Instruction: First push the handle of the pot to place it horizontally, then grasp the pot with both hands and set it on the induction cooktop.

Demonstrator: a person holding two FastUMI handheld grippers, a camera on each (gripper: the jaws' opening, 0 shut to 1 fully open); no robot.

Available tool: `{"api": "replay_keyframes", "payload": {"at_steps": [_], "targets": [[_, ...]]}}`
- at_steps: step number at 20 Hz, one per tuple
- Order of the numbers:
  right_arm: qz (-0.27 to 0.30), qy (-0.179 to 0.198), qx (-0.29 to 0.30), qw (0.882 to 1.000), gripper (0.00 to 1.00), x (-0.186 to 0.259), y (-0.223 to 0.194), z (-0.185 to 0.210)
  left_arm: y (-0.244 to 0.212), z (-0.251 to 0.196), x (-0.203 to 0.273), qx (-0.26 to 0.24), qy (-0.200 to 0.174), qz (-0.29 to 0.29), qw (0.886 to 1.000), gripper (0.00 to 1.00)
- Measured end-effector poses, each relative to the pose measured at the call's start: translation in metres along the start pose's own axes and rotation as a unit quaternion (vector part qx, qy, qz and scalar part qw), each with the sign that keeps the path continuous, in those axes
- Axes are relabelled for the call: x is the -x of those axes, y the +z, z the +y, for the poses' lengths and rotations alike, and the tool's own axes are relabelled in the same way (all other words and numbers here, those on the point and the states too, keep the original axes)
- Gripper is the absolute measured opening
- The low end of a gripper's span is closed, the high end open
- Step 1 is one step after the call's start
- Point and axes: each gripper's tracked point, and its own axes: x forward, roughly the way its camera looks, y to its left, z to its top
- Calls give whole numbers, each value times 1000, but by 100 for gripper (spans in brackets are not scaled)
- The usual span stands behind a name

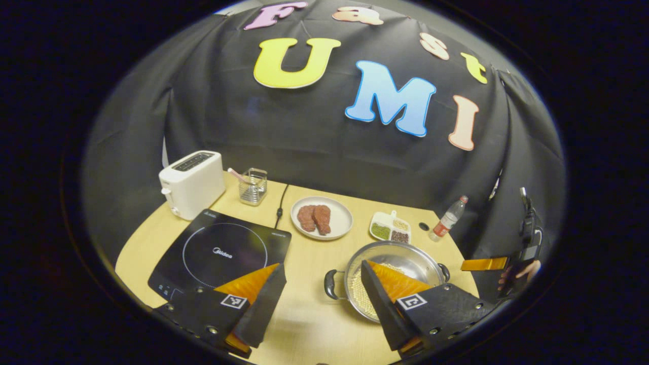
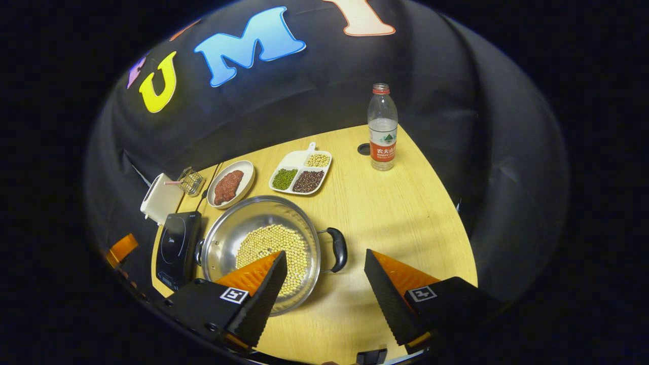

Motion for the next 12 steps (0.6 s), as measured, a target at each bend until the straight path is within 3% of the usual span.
{"api": "replay_keyframes", "payload": {"at_steps": [8,12], "targets": [[14,-35,11,999,98,-50,0,-5,-56,-6,-80,15,-73,89,993,91],[30,-32,30,999,98,-77,-12,-4,-93,-20,-111,41,-100,133,985,94]]}}
